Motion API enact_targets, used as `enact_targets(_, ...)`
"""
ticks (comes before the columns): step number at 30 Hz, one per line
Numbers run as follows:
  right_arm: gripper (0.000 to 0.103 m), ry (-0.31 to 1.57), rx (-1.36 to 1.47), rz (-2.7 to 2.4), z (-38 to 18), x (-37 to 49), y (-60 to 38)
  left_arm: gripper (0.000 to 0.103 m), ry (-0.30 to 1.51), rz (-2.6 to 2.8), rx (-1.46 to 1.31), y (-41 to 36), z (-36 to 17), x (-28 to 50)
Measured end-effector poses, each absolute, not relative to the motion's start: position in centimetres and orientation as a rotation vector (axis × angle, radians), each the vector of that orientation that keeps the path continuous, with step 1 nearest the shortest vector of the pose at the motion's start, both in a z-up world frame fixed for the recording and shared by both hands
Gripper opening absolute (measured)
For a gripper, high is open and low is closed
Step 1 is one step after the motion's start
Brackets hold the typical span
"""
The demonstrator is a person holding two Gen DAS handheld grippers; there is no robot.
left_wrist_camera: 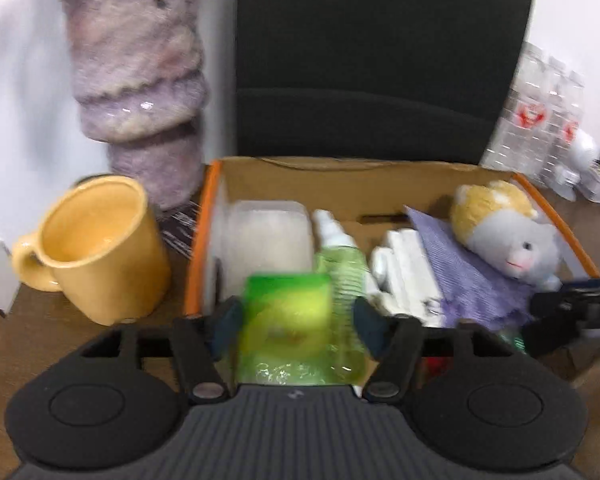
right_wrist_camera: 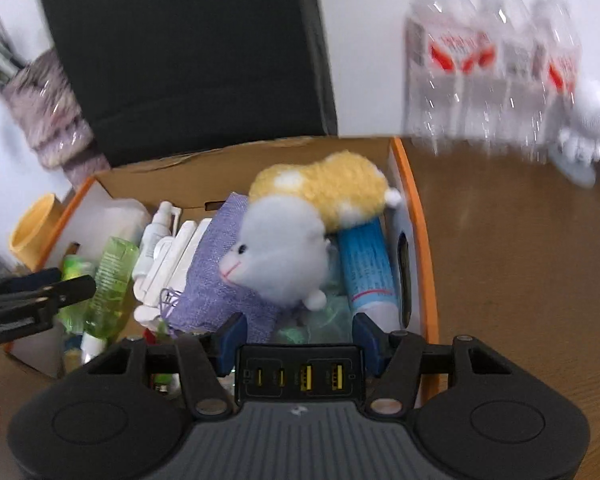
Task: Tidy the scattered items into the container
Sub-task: 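Carry the tissue pack and charger into the cardboard box and open both tools, then withdraw both tools from the box back over the table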
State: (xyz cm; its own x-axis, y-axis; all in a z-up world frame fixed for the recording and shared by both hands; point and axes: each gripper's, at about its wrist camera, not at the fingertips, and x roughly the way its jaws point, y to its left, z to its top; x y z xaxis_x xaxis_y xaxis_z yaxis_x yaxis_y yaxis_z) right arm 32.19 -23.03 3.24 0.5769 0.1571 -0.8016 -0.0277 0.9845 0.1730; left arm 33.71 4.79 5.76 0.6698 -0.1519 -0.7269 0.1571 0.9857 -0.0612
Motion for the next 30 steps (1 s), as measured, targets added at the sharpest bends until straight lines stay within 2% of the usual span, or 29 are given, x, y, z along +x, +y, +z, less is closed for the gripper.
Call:
enact_targets(1, 0.058, 0.951, 0.146, 0.109, 3.6, 32.0, -22.9, 0.085, 0.82, -0.186, 0.0, 4.9, 6.1, 33.5)
enact_targets(2, 0.059, 0.936, 0.138, 0.115, 4.3, 31.7, -22.8, 0.088, 0.807, -0.18, -0.006, 5.1, 6.6, 33.1)
enact_targets(5, 0.07, 0.886, 0.122, 0.11, 6.6, 30.5, -22.8, 0.088, 0.81, -0.17, -0.036, 6.1, 8.1, 32.1)
enact_targets(9, 0.07, 0.879, 0.132, 0.114, 9.0, 28.8, -23.4, 0.093, 0.828, -0.13, -0.068, 7.0, 10.2, 30.2)
enact_targets(11, 0.07, 0.903, 0.121, 0.124, 9.5, 27.9, -23.5, 0.1, 0.824, -0.138, -0.076, 7.3, 11.0, 28.4)
enact_targets(19, 0.07, 1.003, 0.09, 0.123, 9.1, 24.3, -23.2, 0.101, 0.923, -0.12, -0.013, 6.4, 12.3, 23.5)
enact_targets(30, 0.073, 1.03, 0.085, 0.097, 10.5, 17.5, -23.3, 0.101, 0.928, -0.097, 0.032, 5.4, 13.6, 17.1)
